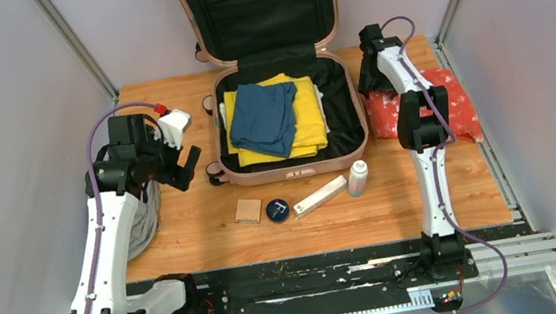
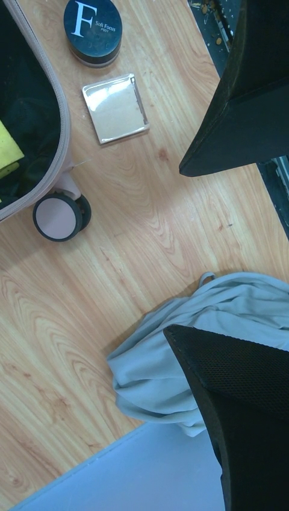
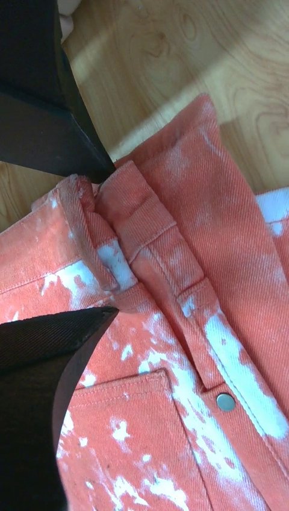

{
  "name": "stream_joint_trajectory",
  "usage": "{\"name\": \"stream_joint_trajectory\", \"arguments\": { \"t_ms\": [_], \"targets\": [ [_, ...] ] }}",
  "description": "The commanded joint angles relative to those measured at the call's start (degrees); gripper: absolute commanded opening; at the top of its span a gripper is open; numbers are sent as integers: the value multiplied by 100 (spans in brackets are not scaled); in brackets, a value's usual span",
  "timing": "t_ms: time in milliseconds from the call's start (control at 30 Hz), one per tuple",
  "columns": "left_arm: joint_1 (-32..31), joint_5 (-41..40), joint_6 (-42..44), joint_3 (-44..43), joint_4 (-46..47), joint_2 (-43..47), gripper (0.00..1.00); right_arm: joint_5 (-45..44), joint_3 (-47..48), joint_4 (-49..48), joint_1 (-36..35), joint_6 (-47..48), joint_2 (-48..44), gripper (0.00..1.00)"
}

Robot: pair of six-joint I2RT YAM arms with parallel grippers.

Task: Pack the luggage
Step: Pick up the clothes from the corner of the board.

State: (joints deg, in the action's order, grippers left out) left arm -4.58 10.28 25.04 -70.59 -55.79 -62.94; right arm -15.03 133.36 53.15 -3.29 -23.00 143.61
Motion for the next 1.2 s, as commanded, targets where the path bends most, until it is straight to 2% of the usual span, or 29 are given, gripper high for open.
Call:
{"name": "stream_joint_trajectory", "arguments": {
  "t_ms": [0, 200, 433, 467, 500, 600, 667, 833, 1033, 1167],
  "targets": [
    [35, 42, -29, 16, 7, 1, 100, 541, -617, 276, 262, -285, 221, 74],
    [34, 172, -123, -80, 7, -17, 100, 835, -1252, 191, 657, -270, -51, 56],
    [33, 184, -170, -62, 7, 118, 100, 2337, -1761, -91, 1049, -449, -346, 32],
    [33, 180, -155, -47, 7, 142, 100, 2372, -1817, -106, 1046, -448, -408, 33],
    [30, 162, -150, -37, 0, 173, 100, 2248, -1836, -92, 1016, -391, -484, 39],
    [31, 140, -121, -2, -2, 236, 100, 1297, -1782, 71, 790, -171, -790, 71],
    [36, 146, -122, 17, 7, 242, 100, 881, -1822, 92, 647, -143, -1039, 83],
    [35, 183, -202, -1, 7, 212, 100, 932, -1652, 39, 477, -275, -1159, 91],
    [28, 99, -142, 39, 6, 270, 100, 806, -659, 562, 275, -361, -268, 95],
    [36, 37, -109, 64, 3, 243, 100, 483, -673, 657, 13, -306, -94, 97]
  ]
}}
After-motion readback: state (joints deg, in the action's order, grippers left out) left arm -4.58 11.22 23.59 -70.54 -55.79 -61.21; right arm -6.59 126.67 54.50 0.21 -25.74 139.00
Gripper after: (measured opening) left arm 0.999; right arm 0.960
